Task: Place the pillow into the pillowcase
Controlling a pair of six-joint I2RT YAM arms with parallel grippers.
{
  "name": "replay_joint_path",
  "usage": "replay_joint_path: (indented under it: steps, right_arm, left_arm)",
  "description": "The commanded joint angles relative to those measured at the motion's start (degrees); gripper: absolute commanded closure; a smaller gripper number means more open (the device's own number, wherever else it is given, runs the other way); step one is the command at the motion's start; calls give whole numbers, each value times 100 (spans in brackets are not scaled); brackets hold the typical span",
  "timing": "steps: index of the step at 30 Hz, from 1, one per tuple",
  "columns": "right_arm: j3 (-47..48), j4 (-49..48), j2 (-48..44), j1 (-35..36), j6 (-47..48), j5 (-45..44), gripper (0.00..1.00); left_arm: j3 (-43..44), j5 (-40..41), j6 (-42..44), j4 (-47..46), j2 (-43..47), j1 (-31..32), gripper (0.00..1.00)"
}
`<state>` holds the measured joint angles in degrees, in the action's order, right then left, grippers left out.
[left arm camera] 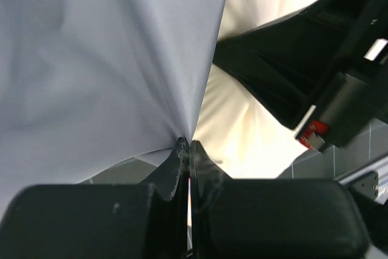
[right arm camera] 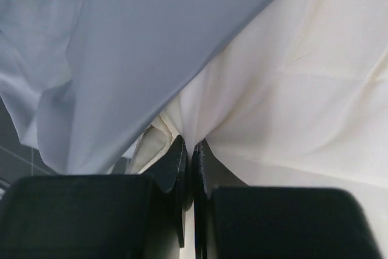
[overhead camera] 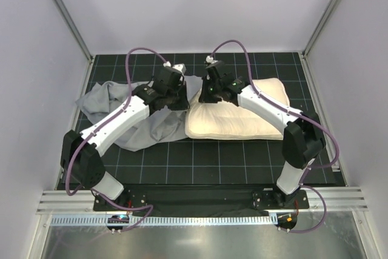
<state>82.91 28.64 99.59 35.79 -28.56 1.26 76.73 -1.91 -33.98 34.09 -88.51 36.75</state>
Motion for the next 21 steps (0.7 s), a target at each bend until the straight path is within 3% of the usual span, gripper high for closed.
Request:
replay_joint_path:
  steps: [1, 8, 18, 21]
  right_arm:
    - [472, -895, -106, -230, -553, -503, 96]
    - [172, -1967, -89, -591, -1038, -960, 96]
    - [305, -2556, 561, -758, -1415, -1364, 96]
    - [296, -2688, 658, -907, -1608, -1129, 96]
  left_arm:
    - [632, 410, 145, 466, 97, -133, 100]
    - [756, -116, 119, 599, -114, -160, 100]
    - [255, -643, -162, 415, 27, -151, 96]
    - [71, -811, -162, 458, 141, -151, 95]
